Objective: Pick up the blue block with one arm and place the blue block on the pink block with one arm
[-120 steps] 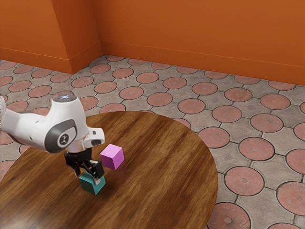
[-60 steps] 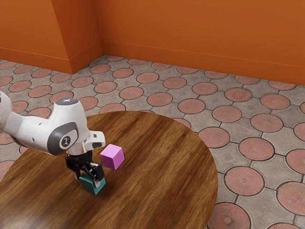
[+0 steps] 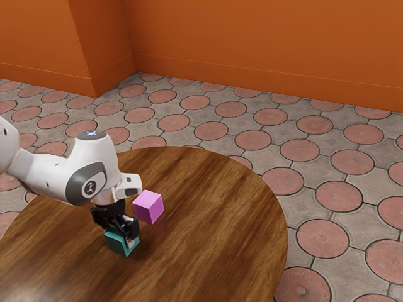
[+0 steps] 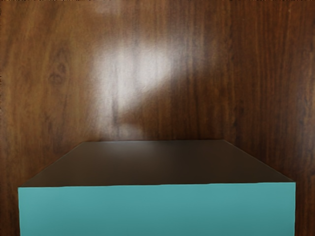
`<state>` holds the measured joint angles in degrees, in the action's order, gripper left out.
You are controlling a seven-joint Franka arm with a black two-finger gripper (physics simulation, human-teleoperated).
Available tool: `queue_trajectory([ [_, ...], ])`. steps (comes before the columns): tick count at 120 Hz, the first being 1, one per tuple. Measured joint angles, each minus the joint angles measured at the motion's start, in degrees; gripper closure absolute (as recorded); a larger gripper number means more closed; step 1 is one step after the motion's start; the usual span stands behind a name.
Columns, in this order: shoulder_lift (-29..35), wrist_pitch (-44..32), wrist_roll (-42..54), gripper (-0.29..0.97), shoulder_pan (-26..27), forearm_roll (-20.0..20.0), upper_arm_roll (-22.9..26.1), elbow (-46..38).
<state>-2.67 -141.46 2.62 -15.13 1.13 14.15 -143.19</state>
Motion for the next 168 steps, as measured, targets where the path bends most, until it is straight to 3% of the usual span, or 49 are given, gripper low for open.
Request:
queue_trajectory([
  [13,0.0,-0.1,0.0,0.29,-0.1,-0.1,0.0,0.0],
  [46,3.3,0.0,-0.8,0.33,0.3,-0.8,0.1,0.4],
  [72,4.6,4.5,-2.1,0.33,0.7,-3.5,0.3,7.5],
  [113,-4.4,12.6,-4.2,0.33,0.7,-4.7,-0.1,21.0],
  [168,-7.2,16.4,-5.9,0.33,1.5,-5.9,-0.6,24.9],
])
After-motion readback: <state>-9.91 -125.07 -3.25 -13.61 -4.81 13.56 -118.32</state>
